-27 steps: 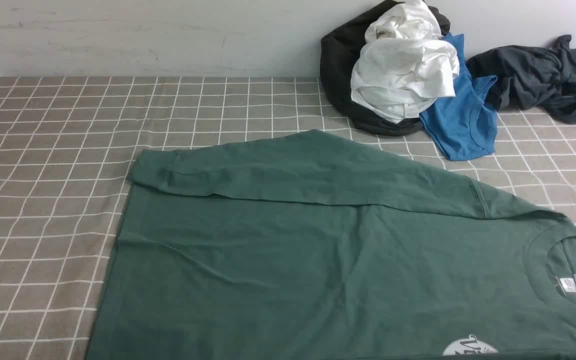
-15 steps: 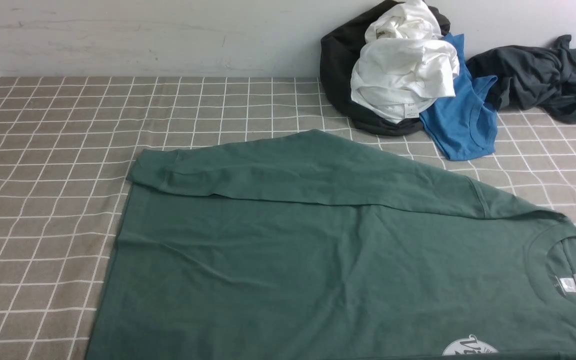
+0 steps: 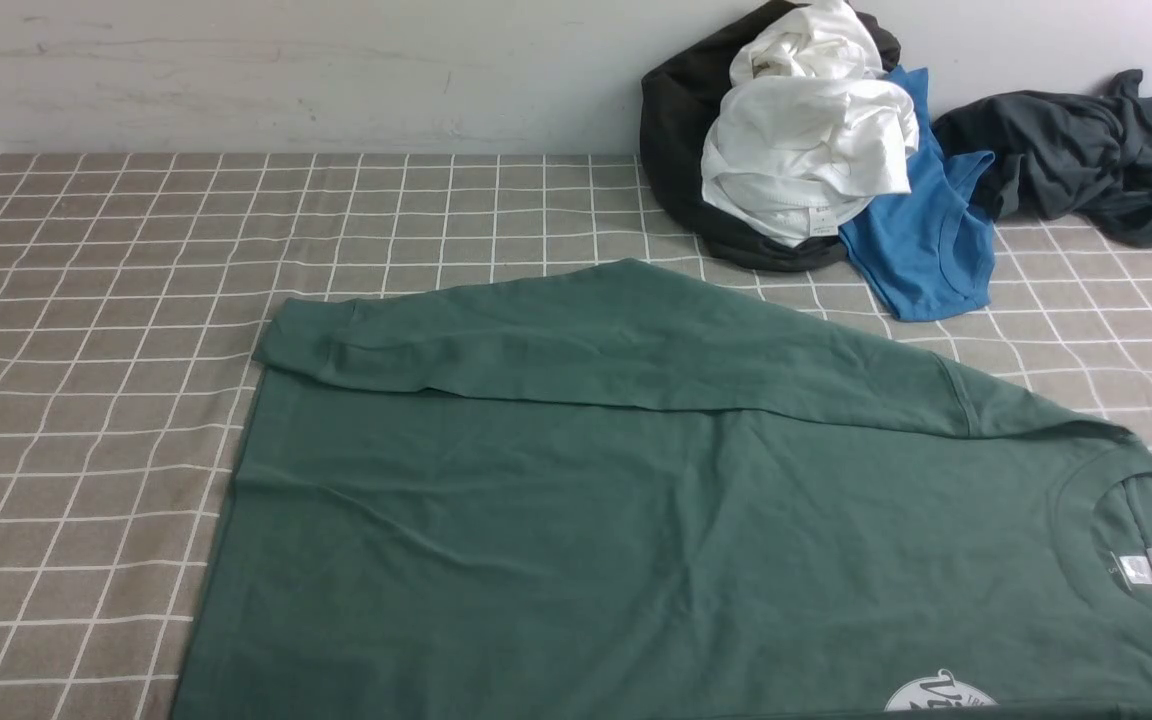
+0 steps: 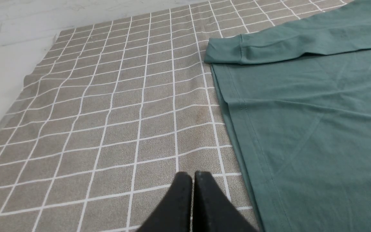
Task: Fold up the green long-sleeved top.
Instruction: Use the left arm to clamp the cuff closest to it
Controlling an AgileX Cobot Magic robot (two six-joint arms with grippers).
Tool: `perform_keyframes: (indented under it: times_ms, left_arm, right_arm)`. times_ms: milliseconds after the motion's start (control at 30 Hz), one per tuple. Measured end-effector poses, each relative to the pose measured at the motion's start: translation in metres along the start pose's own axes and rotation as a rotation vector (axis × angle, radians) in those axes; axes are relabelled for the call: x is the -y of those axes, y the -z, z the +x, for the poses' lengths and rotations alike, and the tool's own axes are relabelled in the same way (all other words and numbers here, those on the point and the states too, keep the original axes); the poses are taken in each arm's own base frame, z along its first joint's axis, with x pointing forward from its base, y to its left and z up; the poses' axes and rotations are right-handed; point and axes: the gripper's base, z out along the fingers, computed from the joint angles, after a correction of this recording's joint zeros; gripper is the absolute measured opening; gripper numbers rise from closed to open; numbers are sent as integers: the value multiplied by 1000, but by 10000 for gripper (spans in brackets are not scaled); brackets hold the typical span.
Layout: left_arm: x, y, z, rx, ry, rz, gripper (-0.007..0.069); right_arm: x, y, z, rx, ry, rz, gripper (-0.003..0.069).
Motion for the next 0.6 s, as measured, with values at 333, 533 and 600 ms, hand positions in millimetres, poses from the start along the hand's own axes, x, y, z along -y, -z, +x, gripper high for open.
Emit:
perform_keyframes:
  times_ms: [333, 533, 600]
  left_arm:
    - [0, 0, 0, 0, 0, 0, -7]
    - [0, 0, 0, 0, 0, 0, -7]
    - [0, 0, 0, 0, 0, 0, -7]
  right_arm:
    - [0, 0, 0, 0, -6, -2, -14]
    - [-1, 0, 0, -3, -30, -8, -14]
    - [-1, 0, 0, -4, -33, -9, -14]
